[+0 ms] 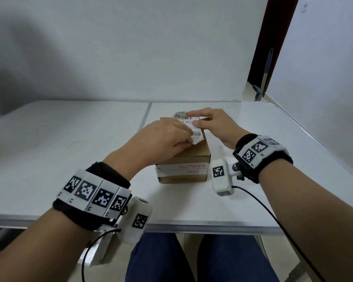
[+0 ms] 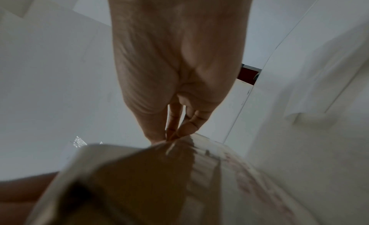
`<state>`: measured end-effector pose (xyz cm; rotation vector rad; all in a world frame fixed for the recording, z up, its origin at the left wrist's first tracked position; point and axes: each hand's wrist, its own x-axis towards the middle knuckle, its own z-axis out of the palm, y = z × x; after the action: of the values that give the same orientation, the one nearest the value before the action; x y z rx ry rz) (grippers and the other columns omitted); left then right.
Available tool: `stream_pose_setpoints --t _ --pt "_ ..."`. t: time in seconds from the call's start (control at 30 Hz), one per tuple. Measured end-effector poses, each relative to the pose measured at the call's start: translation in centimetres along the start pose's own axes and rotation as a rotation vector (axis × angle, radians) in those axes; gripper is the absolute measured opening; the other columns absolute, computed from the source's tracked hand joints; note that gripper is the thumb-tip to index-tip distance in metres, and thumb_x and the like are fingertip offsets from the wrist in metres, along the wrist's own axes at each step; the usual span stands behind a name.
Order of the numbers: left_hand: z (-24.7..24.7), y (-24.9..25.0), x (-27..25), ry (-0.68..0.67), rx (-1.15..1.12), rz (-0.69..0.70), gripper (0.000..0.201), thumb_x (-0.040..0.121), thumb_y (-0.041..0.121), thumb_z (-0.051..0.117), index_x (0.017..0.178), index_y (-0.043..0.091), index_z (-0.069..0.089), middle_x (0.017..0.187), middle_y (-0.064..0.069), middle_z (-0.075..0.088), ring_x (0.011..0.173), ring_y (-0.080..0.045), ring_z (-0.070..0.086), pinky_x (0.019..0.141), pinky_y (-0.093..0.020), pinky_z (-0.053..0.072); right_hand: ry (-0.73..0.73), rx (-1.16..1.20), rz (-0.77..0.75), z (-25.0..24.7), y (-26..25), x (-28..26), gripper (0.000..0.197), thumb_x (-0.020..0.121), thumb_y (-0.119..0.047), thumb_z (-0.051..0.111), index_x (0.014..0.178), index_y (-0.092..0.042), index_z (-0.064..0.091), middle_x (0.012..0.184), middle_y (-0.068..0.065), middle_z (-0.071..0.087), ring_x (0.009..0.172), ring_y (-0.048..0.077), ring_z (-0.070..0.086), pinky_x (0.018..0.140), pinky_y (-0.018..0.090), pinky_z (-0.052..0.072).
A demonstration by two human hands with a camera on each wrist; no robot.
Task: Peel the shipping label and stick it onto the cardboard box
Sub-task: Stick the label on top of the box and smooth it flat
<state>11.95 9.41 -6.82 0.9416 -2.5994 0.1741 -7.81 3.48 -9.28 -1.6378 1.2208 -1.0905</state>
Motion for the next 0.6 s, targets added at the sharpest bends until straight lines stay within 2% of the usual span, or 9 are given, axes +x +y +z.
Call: stream_pose_setpoints --t 0.07,0.1,0.23,0.3,0.4,0.6 --pt "0.2 0.0 -0.2 -0.081 0.026 -0.066 0.022 0.094 0.030 0.050 0.103 0.024 0.069 0.106 0.007 0.071 0.097 -0.021 0.064 0.079 -0.038 0.051 -0.004 -0.011 -0.001 0.2 0.2 0.0 0.031 0.085 -0.006 0.067 0.114 -0.018 0.071 0.120 0.006 0.066 0.098 0.018 0.063 0.091 0.026 0.050" --pt "0.2 0.1 -0.2 -0.110 0.050 -0.096 0.023 0.096 0.031 0.046 0.106 0.025 0.066 0.103 0.007 0.070 0.092 -0.022 0.063 0.076 -0.038 0.050 -0.002 -0.013 0.001 0.3 0.2 0.0 0.031 0.085 -0.006 0.067 0.113 -0.019 0.071 0.116 0.006 0.067 0.097 0.018 0.063 0.089 0.024 0.049" --pt "0.2 0.5 -0.3 -0.095 0.064 -0.147 0.024 0.100 0.033 0.039 0.108 0.020 0.058 0.084 0.001 0.062 0.068 -0.021 0.045 0.062 -0.030 0.034 0.011 -0.025 0.012 0.4 0.1 -0.1 0.033 0.086 -0.004 0.066 0.117 -0.014 0.069 0.090 -0.006 0.065 0.083 0.008 0.062 0.078 0.016 0.047" --pt "0.5 0.5 -0.4 -0.090 0.031 -0.138 0.023 0.099 0.033 0.039 0.106 0.019 0.056 0.087 -0.001 0.064 0.067 -0.022 0.047 0.061 -0.033 0.038 0.022 -0.022 0.016 0.3 0.0 -0.2 0.033 0.086 -0.004 0.066 0.118 -0.013 0.069 0.085 -0.006 0.067 0.080 0.007 0.063 0.081 0.018 0.048" --pt "1.0 0.3 -0.4 -0.098 -0.010 -0.134 0.019 0.098 0.033 0.042 0.102 0.020 0.056 0.093 -0.003 0.068 0.073 -0.027 0.058 0.066 -0.041 0.048 0.028 -0.037 0.020 0.2 -0.1 -0.2 0.033 0.086 -0.002 0.065 0.116 -0.014 0.070 0.079 -0.005 0.067 0.074 0.006 0.063 0.080 0.017 0.047" --pt "1.1 0.6 -0.4 -0.078 -0.023 -0.133 0.019 0.098 0.029 0.044 0.101 0.016 0.057 0.089 -0.005 0.069 0.074 -0.028 0.059 0.065 -0.040 0.047 0.009 -0.091 0.025 0.3 0.0 -0.2 0.031 0.086 -0.003 0.065 0.113 -0.017 0.071 0.079 0.010 0.057 0.074 0.015 0.053 0.078 0.025 0.044"
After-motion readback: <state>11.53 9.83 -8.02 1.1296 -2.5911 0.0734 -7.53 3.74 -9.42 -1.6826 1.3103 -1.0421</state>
